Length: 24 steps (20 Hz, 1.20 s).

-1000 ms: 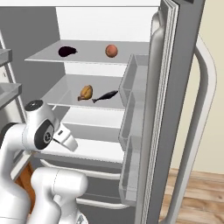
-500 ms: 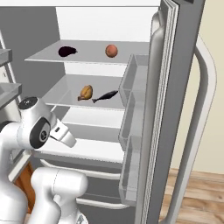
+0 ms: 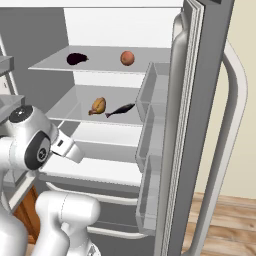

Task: Gather the onion and eggplant from the fridge and place them on a tray on the dining counter. Then gather the fish and chicken drumstick from the fridge and place them on the other tray.

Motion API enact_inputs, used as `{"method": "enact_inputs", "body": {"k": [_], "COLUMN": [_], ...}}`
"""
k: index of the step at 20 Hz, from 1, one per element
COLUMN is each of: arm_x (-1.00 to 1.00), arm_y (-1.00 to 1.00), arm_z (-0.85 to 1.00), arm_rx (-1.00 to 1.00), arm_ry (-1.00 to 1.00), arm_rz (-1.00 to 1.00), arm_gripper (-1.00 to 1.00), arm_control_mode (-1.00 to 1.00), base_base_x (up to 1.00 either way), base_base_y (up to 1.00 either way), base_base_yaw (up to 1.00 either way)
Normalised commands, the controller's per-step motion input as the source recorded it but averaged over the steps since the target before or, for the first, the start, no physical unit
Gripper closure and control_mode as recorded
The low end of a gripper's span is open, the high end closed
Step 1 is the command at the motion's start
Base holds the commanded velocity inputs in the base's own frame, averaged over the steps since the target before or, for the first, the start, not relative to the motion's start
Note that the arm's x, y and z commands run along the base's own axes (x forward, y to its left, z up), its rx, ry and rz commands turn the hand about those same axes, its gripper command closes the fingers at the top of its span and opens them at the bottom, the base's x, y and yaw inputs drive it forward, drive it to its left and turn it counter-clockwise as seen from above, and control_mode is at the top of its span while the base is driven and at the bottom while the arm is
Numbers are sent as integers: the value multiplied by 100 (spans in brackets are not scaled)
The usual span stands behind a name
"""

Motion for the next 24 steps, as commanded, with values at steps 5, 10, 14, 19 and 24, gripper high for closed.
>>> {"method": "enact_inputs", "body": {"k": [5,10,14,19,24], "arm_x": [-42,-6,-21,-11,0], "arm_y": [-4,-2,-3,0,0], "arm_z": [1,0,38,45,36], "arm_rx": [2,0,1,0,0], "arm_ry": [-35,-5,-32,-32,-14], "arm_rz": [6,0,0,0,4], "arm_gripper": [100,100,100,100,100], "arm_control_mode": [-100,-100,-100,-100,-100], "base_base_x": [0,0,0,0,0], "base_base_y": [0,0,0,0,0], "base_base_yaw": [0,0,0,0,0]}}
